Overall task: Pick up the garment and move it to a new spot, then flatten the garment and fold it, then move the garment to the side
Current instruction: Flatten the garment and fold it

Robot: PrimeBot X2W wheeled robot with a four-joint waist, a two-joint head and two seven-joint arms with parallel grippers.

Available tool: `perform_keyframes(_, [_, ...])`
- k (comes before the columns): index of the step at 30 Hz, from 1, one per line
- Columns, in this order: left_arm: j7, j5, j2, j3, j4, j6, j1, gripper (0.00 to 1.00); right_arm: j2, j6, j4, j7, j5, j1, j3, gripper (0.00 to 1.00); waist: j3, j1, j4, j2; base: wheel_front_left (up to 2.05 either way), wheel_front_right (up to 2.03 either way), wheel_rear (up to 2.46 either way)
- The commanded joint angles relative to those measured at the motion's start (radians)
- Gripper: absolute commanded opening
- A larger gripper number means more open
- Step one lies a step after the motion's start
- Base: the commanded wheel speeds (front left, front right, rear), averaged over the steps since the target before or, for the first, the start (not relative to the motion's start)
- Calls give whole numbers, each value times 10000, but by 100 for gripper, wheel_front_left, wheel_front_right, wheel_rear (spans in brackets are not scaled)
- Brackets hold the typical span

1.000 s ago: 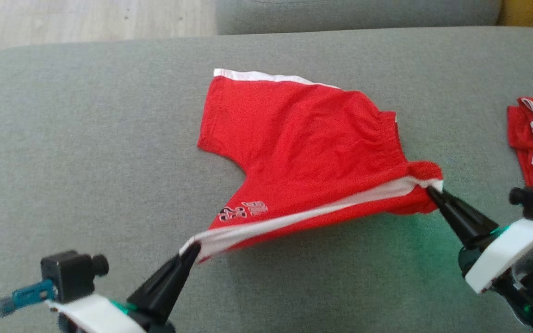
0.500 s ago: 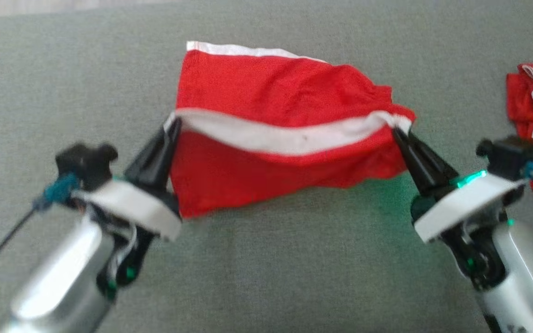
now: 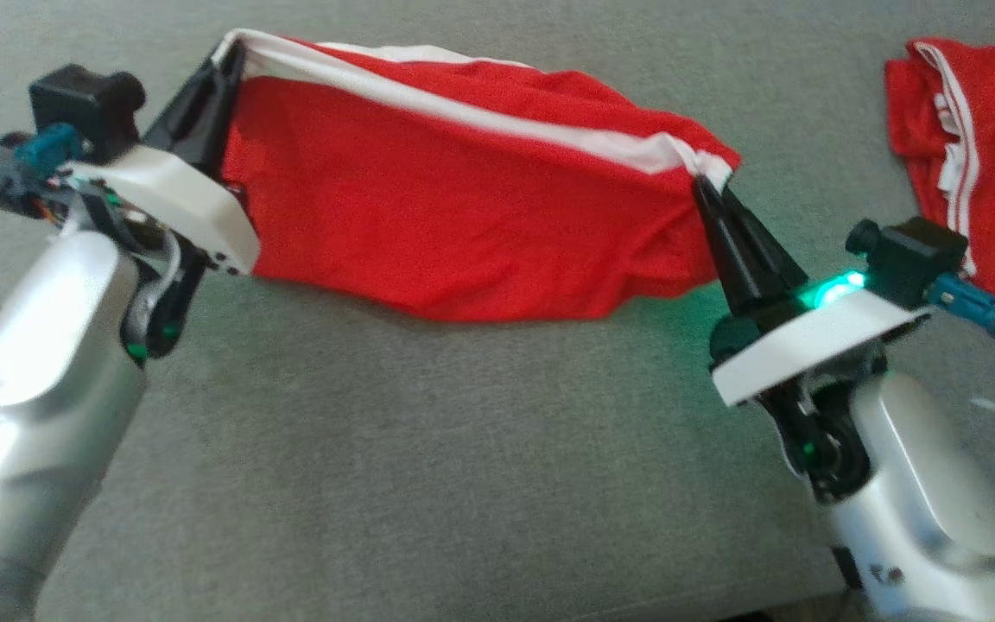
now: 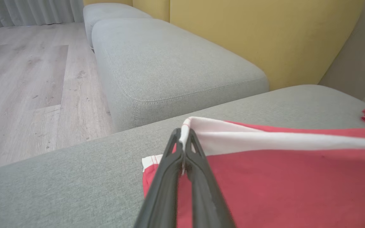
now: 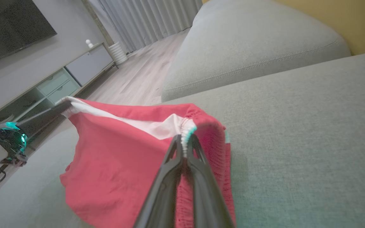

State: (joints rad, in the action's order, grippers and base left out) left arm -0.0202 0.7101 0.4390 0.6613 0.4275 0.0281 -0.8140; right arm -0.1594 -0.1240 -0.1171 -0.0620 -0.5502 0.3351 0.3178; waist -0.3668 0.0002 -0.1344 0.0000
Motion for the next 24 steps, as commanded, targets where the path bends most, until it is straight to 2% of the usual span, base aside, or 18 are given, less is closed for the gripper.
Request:
perform_keyframes(1, [-111,-140,428,-359,64,29,-579,0,184,-67,256,249,80,475,212,0,-321,-2,-365,0,0,0,0])
perform_keyframes(8, [-181,-454,492,-248,1111,-33,-1240,0,590,-67,-477,1226,155,1462,547,0,-714,-2,-739,0,0,0,0])
perform_keyframes(9, [-157,-536,482,-210,1256,-76,-1317,0,632,-67,-658,1281,182,1573,583,20,-744,-2,-748,0,0,0,0])
perform_keyframes(10, [-169,-555,438,-186,1410,-101,-1370,0,670,-67,-851,1280,196,1666,635,93,-768,-2,-748,0,0,0,0])
perform_keyframes(11, [-178,-570,390,-153,1552,-98,-1417,37,709,-67,-1038,1258,188,1746,683,100,-787,-2,-742,0,0,0,0])
perform_keyframes(12, [-171,-607,353,-115,1686,-105,-1466,87,743,-67,-1190,1254,179,1822,736,100,-803,-2,-731,0,0,0,0])
perform_keyframes(13, [-158,-656,325,-78,1821,-135,-1512,100,772,-67,-1325,1258,156,1887,782,100,-818,-2,-713,0,0,0,0])
perform_keyframes(19, [205,-908,176,123,2517,-233,-1563,100,673,-67,-1817,1391,465,1992,871,100,-662,-2,-532,0,0,0,0])
perform_keyframes(24, [514,-717,-56,142,2945,-210,-1110,100,440,-67,-1665,1386,1257,1236,338,100,-129,-2,-332,0,0,0,0])
